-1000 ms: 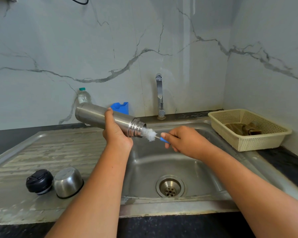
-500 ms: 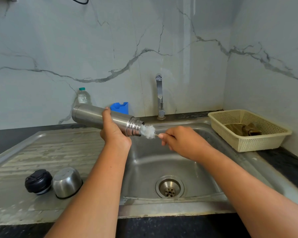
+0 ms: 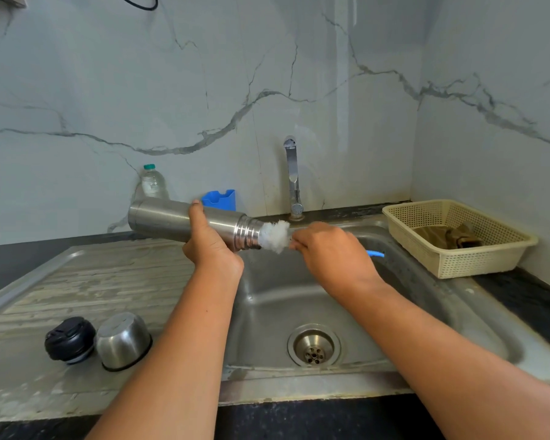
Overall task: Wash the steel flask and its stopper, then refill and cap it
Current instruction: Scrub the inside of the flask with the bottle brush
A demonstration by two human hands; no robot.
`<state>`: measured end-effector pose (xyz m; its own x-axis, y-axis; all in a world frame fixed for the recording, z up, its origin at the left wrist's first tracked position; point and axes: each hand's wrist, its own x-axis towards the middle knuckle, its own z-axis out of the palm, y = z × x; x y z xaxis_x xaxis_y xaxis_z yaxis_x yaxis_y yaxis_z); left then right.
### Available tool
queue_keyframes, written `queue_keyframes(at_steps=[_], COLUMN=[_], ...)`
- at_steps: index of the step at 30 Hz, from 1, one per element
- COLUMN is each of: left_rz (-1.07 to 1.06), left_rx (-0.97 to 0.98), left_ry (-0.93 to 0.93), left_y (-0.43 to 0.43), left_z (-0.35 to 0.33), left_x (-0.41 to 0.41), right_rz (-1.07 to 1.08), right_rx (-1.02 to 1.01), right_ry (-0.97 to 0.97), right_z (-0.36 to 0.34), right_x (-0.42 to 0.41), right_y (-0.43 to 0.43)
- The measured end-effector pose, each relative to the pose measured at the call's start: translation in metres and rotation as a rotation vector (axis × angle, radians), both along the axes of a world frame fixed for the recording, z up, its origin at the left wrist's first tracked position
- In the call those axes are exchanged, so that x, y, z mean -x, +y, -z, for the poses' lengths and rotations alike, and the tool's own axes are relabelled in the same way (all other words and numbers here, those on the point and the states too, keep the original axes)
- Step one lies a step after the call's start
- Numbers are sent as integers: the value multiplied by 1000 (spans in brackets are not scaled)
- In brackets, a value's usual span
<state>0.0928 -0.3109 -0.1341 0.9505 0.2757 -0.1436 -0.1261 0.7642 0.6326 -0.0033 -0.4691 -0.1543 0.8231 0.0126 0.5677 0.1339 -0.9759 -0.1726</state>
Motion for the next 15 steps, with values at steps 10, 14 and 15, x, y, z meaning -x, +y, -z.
queue_keyframes(at_steps=[10,14,15], left_rz=[130,245,247], left_rx=[46,76,66], left_ry=[-68,-163,-165], left_y=[8,7,8], left_z=[-1,4,4], left_x=[-2,-7,-8], right_rz=[-329,-394,-392], right_rx=[-911,-1337,-1312], right_ry=[633,969,958], right_z=[-11,-12,-11], right_x=[14,16,15], right_y=[-8,-18,-18])
